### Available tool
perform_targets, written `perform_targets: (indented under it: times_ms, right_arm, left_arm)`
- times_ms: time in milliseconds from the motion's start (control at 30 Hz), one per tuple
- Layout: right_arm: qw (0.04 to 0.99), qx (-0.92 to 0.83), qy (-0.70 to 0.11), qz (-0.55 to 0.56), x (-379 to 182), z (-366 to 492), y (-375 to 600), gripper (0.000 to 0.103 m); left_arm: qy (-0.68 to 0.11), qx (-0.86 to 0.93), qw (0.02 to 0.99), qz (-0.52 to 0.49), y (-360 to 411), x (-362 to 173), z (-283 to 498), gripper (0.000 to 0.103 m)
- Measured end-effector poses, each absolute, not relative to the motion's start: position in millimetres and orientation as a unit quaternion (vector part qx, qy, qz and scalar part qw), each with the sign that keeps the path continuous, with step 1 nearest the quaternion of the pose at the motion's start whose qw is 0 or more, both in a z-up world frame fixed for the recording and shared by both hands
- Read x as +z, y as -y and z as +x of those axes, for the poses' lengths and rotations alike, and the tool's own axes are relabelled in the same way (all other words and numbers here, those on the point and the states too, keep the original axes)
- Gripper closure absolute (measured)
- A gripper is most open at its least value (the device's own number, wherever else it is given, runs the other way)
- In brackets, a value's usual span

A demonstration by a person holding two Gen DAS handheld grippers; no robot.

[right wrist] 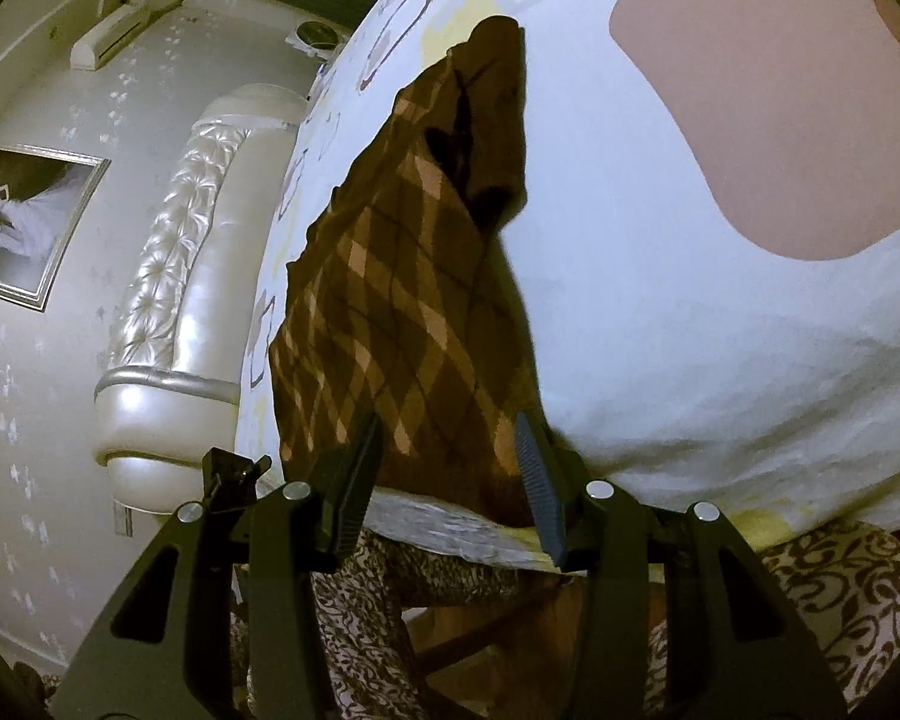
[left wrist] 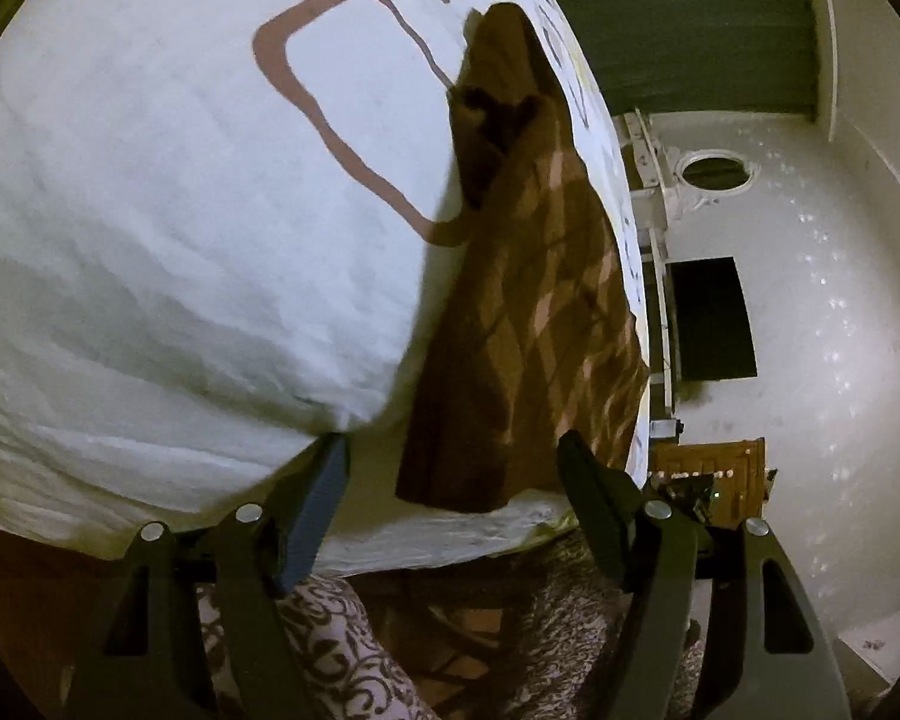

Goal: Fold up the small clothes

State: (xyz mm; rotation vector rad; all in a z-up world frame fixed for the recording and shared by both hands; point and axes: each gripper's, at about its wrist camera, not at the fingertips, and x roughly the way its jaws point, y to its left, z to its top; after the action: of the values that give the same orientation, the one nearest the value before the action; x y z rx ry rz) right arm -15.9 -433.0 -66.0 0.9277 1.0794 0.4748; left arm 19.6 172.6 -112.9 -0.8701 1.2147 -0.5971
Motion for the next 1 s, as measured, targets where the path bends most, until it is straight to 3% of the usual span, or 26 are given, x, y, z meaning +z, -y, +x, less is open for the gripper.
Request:
perform_targets:
  times_ms: [33, 67, 300, 367, 433, 500, 800, 933, 967, 1000]
  right_arm:
    - [0.731, 0.215, -0.49, 0.423, -66.4, -16.6, 433.8, 0.058]
    - [0.731, 0.214, -0.49, 0.423, -66.6, -17.3, 434.4, 0.058]
    - [0.727, 0.212, -0.496, 0.424, -71.0, -20.6, 436.0, 0.057]
    - [0.726, 0.21, -0.495, 0.428, -72.6, -21.9, 438.7, 0.057]
    - [0.723, 0.205, -0.496, 0.435, -76.1, -22.8, 443.2, 0.057]
    - [0.72, 0.2, -0.496, 0.442, -79.9, -24.1, 446.9, 0.057]
    - [0.69, 0.211, -0.512, 0.465, -99.3, -27.7, 447.1, 0.056]
    - [0.683, 0.213, -0.527, 0.459, -110.4, -27.7, 436.4, 0.056]
    - [0.686, 0.212, -0.528, 0.454, -111.5, -27.2, 434.1, 0.058]
    - [0.689, 0.211, -0.528, 0.449, -110.7, -26.8, 433.3, 0.066]
  left_arm:
    - [-0.542, -0.269, 0.702, -0.375, -169.8, -109.4, 17.7, 0.045]
    - [-0.541, -0.272, 0.71, -0.359, -166.1, -105.7, 16.5, 0.048]
    - [-0.533, -0.267, 0.72, -0.355, -161.5, -102.8, 19.6, 0.049]
    - [-0.532, -0.263, 0.726, -0.347, -157.3, -99.9, 20.0, 0.058]
    - [-0.532, -0.257, 0.738, -0.325, -154.6, -96.6, 18.6, 0.079]
    - [-0.535, -0.254, 0.74, -0.32, -155.8, -97.0, 20.4, 0.083]
    - [-0.545, -0.239, 0.74, -0.314, -152.1, -97.5, 26.4, 0.088]
    - [-0.546, -0.232, 0.732, -0.336, -152.7, -99.1, 27.5, 0.08]
    - [-0.547, -0.229, 0.73, -0.339, -152.5, -99.0, 28.5, 0.08]
    - [-0.548, -0.228, 0.731, -0.337, -151.1, -98.7, 28.9, 0.08]
